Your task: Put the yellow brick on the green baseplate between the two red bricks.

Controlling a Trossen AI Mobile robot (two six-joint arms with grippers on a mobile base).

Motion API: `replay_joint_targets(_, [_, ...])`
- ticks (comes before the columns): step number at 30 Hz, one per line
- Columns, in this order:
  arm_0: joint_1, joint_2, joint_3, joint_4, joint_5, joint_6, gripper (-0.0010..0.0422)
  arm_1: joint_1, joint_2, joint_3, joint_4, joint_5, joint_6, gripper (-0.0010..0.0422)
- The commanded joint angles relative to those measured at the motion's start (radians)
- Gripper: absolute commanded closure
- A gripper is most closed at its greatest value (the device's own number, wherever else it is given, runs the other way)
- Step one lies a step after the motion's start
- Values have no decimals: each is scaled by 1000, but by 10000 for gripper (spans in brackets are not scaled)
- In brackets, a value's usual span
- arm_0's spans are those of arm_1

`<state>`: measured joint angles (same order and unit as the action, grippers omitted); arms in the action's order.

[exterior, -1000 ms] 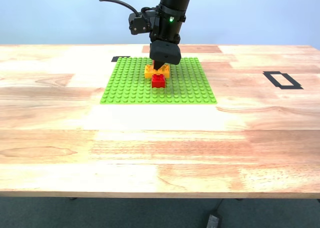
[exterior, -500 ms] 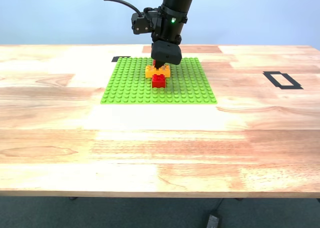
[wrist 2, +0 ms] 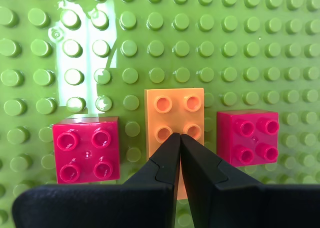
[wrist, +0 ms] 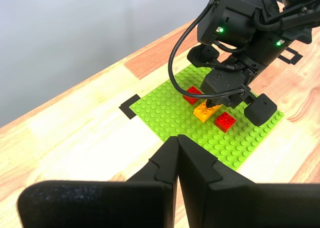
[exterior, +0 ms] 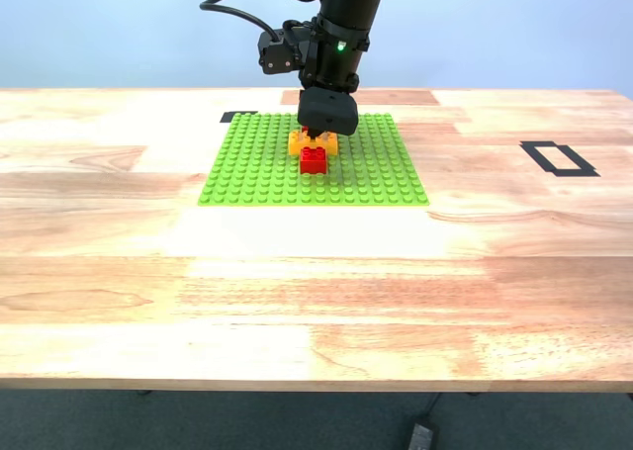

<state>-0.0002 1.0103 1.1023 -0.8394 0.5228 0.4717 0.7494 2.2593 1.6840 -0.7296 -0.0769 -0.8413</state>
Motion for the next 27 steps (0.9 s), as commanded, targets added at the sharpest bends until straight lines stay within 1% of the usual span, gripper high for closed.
replay_joint_targets(1, [0, 0, 0, 2, 0, 0, 413, 2, -20, 26, -10, -14, -1, 402])
replay_joint_targets(4, [0, 0, 0, 3, 0, 0, 412, -1, -69, 46, -10, 20, -17, 402])
replay_joint_targets(7, [0, 0, 1, 13, 0, 0, 412, -12, -140, 50, -6, 85, -36, 402])
replay_joint_targets(16, [0, -1, 0, 52, -3, -1, 412, -121, -426, 25, -9, 85, 37, 402])
replay_joint_targets(17, [0, -1, 0, 60, -12, -1, 413, -133, -459, 13, 0, 84, 50, 402])
replay_joint_targets(20, [0, -1, 0, 109, -82, -5, 412, -178, -581, -51, 40, 81, 100, 402])
replay_joint_targets(23, [0, -2, 0, 184, -132, -19, 413, -235, -705, -144, 98, 80, 177, 402])
replay_joint_targets(26, [1, -6, -3, 252, -161, -51, 413, -286, -838, -274, 175, 81, 247, 402])
replay_joint_targets(27, [2, -9, -6, 274, -158, -60, 413, -307, -890, -331, 217, 82, 270, 402])
